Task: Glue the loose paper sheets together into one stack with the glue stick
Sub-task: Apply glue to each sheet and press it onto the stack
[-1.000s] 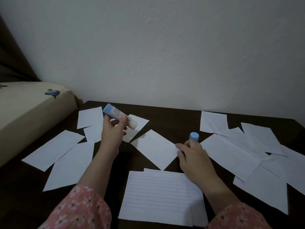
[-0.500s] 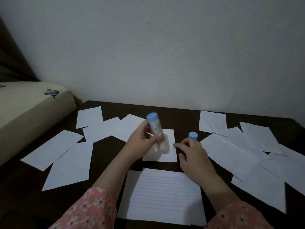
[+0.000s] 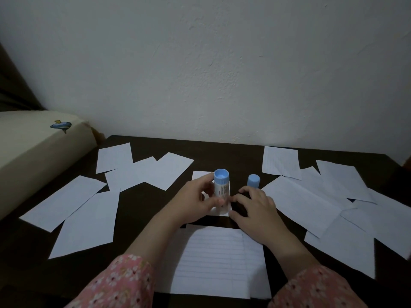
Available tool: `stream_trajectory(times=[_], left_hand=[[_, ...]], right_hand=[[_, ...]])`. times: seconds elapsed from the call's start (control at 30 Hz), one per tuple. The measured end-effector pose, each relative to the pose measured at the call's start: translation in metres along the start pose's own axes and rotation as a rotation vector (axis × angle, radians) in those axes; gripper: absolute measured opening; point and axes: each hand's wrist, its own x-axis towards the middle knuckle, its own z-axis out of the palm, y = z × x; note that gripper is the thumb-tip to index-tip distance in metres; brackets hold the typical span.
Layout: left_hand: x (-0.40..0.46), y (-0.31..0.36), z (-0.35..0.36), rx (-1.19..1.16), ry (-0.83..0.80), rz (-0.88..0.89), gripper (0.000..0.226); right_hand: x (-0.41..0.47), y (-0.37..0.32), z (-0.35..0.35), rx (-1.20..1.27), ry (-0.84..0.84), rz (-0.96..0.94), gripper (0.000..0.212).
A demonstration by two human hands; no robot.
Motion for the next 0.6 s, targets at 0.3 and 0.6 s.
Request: stream_trajectory(times=[0.3,0.6], left_hand=[[0.000,-0.004,-0.010,0.052,-0.044,-0.042,0.051],[-0.014,-0.015,-0.037,-0.051,-0.005,-0.180,0.048]], right_hand=[[0.003,-0.004,0.001,0.064,0.006,0.049,0.037],[0.002,-0.003,0.003,0.073,0.025,0.054,0.037]])
